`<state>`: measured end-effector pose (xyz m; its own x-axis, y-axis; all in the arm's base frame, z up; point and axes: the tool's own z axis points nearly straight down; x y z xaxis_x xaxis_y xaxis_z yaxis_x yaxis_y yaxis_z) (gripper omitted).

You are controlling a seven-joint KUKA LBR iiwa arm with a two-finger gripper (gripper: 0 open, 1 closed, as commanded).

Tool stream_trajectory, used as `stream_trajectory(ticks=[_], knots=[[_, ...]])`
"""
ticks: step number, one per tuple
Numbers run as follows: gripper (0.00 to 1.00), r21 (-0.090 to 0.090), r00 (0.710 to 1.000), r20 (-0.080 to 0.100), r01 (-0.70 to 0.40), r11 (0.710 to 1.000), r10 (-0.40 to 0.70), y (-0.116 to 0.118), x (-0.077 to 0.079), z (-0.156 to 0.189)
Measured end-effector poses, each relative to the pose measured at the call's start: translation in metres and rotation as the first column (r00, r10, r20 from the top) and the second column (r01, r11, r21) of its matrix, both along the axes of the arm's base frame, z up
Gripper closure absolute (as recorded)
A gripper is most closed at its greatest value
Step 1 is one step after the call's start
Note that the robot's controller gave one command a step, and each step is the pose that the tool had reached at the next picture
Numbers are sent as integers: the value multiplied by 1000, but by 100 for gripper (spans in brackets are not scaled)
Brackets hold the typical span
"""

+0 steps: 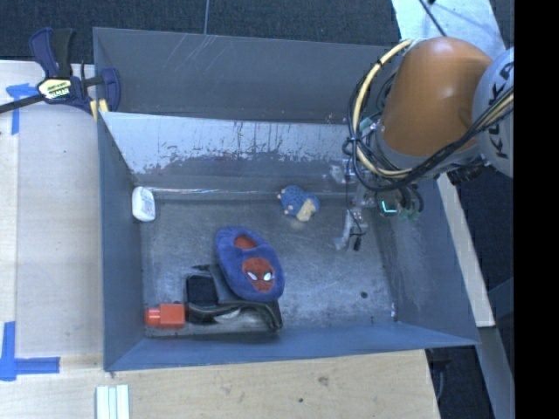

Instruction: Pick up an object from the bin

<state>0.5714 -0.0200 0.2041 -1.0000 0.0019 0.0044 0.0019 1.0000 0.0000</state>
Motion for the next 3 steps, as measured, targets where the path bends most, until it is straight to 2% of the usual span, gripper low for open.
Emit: stream_trajectory(ticks=[1,2,3], knots=[[0,1,992,17,123,992,-123,-1,44,-133],[100,0,993,19,121,993,-121,-1,45,-129],[100,1,998,18,68,998,-68,15,52,7]])
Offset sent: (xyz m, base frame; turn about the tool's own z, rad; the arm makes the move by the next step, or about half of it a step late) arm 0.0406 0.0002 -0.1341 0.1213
